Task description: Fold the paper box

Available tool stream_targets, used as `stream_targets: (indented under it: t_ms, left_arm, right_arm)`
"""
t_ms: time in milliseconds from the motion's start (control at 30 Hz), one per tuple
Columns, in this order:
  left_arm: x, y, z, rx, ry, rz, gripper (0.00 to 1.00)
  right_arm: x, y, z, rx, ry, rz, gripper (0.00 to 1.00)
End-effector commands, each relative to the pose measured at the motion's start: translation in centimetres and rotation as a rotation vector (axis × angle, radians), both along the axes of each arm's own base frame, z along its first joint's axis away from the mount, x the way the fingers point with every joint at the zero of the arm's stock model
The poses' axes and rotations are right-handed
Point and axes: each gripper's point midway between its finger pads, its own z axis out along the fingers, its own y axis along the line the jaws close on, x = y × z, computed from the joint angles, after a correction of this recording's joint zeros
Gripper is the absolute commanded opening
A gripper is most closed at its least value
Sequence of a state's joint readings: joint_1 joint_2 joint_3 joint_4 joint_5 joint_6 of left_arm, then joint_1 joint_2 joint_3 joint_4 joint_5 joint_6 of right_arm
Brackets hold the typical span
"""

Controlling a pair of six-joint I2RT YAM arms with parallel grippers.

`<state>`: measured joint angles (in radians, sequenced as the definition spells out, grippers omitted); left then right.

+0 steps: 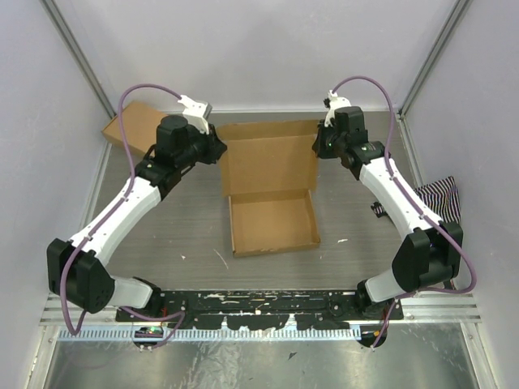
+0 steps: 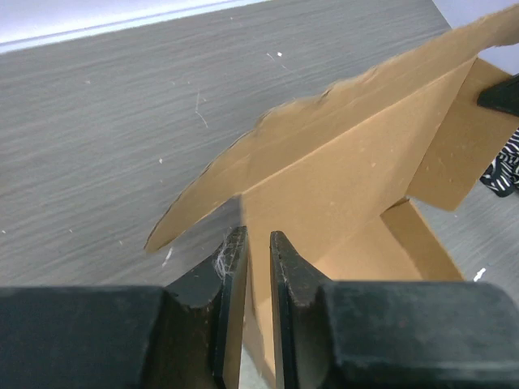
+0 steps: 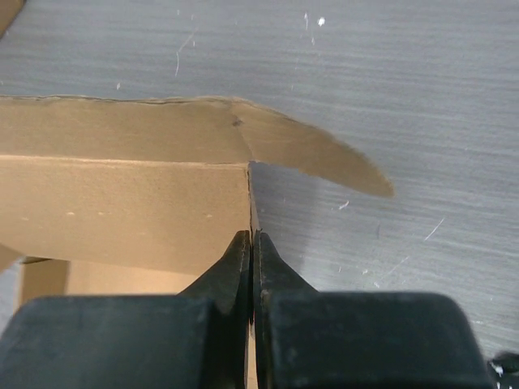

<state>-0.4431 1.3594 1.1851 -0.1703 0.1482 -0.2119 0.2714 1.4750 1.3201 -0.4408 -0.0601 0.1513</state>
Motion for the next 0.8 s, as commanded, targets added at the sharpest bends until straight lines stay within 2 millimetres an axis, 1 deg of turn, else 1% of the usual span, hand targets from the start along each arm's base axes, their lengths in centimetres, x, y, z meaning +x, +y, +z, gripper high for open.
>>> stream_targets:
  t_ms: [0, 100, 200, 267, 300, 333, 367, 433, 567, 667, 767]
  left_arm:
    - [1.6, -0.5, 2.8, -0.040, -0.071, 0.020, 0.26]
    - [2.0, -1.0, 3.0, -0.059, -0.070, 0.010, 0.29]
    - [1.8, -1.5, 2.1, -0.070, -0.032, -0.004, 0.30]
    - [1.4, -1.6, 1.3, -0.082, -0.008, -0.011, 0.30]
    - [1.2, -1.6, 0.9, -0.088, 0.001, -0.013, 0.30]
    - [1.0, -1.6, 0.6, -0.093, 0.010, -0.012, 0.30]
    - [0.8, -1.5, 0.3, -0.092, 0.016, -0.012, 0.30]
    - [0.5, -1.3, -0.2, -0.090, 0.025, -0.004, 0.29]
    - [-0.1, -0.1, -0.7, -0.055, 0.048, 0.039, 0.30]
    - [-0.2, 1.7, -0.7, 0.000, 0.063, 0.122, 0.36]
    - [-0.3, 3.5, -0.3, 0.062, 0.073, 0.196, 0.40]
  right_arm:
    - [2.9, 0.1, 5.2, 0.064, -0.237, -0.062, 0.01]
    - [3.3, 0.3, 5.4, 0.087, -0.296, -0.069, 0.01]
    - [3.0, 0.7, 5.4, 0.091, -0.341, -0.065, 0.01]
    - [2.4, 1.2, 5.5, 0.089, -0.375, -0.050, 0.01]
    - [2.1, 1.4, 5.3, 0.087, -0.390, -0.042, 0.01]
    - [1.6, 1.5, 4.6, 0.080, -0.396, -0.037, 0.01]
    - [1.4, 1.6, 4.9, 0.081, -0.420, -0.033, 0.01]
    - [0.9, 1.6, 4.4, 0.073, -0.446, -0.031, 0.01]
    - [0.2, 1.0, 3.4, 0.052, -0.465, -0.052, 0.01]
    - [0.3, 0.6, 3.1, 0.037, -0.460, -0.067, 0.01]
    - [0.3, 0.5, 2.9, 0.026, -0.449, -0.071, 0.01]
